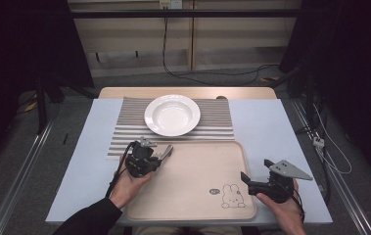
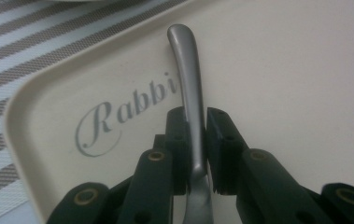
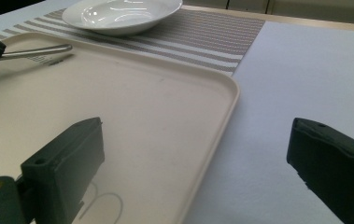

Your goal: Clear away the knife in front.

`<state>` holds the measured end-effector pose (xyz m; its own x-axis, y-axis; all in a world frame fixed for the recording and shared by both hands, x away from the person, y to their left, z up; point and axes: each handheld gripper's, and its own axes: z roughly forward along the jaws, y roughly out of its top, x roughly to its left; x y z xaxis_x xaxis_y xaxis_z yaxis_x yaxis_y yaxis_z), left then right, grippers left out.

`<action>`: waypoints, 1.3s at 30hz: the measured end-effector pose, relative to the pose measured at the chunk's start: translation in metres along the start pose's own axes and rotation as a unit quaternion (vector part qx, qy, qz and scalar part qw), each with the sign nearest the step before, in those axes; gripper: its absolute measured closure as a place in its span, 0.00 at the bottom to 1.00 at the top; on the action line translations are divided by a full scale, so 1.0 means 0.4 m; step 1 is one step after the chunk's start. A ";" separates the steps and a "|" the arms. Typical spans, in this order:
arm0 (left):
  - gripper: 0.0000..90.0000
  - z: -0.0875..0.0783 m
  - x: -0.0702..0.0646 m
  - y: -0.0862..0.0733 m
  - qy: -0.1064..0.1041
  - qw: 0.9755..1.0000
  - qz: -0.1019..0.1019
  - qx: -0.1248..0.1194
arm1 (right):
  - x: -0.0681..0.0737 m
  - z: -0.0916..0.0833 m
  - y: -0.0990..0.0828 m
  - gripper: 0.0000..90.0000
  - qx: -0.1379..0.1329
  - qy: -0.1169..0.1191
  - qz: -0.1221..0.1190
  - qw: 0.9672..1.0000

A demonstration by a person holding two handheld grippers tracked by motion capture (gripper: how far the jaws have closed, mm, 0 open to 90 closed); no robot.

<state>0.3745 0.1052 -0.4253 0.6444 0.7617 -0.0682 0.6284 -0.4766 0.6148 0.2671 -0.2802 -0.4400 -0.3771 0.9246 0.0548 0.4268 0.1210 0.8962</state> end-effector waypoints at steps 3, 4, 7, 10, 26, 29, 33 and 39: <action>0.89 0.013 -0.001 -0.002 0.003 1.000 0.006 0.009 | 0.002 0.000 0.000 0.05 0.001 0.001 0.000 1.000; 0.89 0.016 -0.002 -0.004 0.003 1.000 0.003 0.010 | 0.002 0.000 0.000 0.05 0.001 0.001 0.000 1.000; 0.89 0.020 -0.003 -0.007 0.002 1.000 0.004 0.012 | 0.001 0.000 0.000 0.05 0.000 0.002 0.000 1.000; 0.89 0.030 -0.004 -0.014 0.004 1.000 0.004 0.016 | 0.001 0.001 0.000 0.05 0.001 0.001 0.000 1.000; 0.55 0.012 -0.001 -0.009 -0.007 0.999 0.038 -0.018 | -0.003 0.007 -0.001 0.05 0.003 0.005 0.003 1.000; 0.42 0.005 0.000 -0.002 -0.004 0.999 0.038 -0.038 | -0.005 0.006 -0.002 0.05 0.002 0.006 0.003 1.000; 0.21 0.007 0.000 0.011 -0.023 0.998 0.036 -0.043 | -0.007 0.005 -0.002 0.05 0.002 0.003 0.004 1.000; 0.29 0.008 -0.013 0.025 -0.051 0.994 0.070 -0.065 | -0.004 0.004 -0.002 0.05 0.003 0.003 0.004 1.000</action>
<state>0.3787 0.0949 -0.4213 0.7664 0.6405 -0.0498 0.4722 -0.5091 0.7196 0.2688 -0.2811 -0.4416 -0.3786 0.9232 0.0656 0.4354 0.1151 0.8929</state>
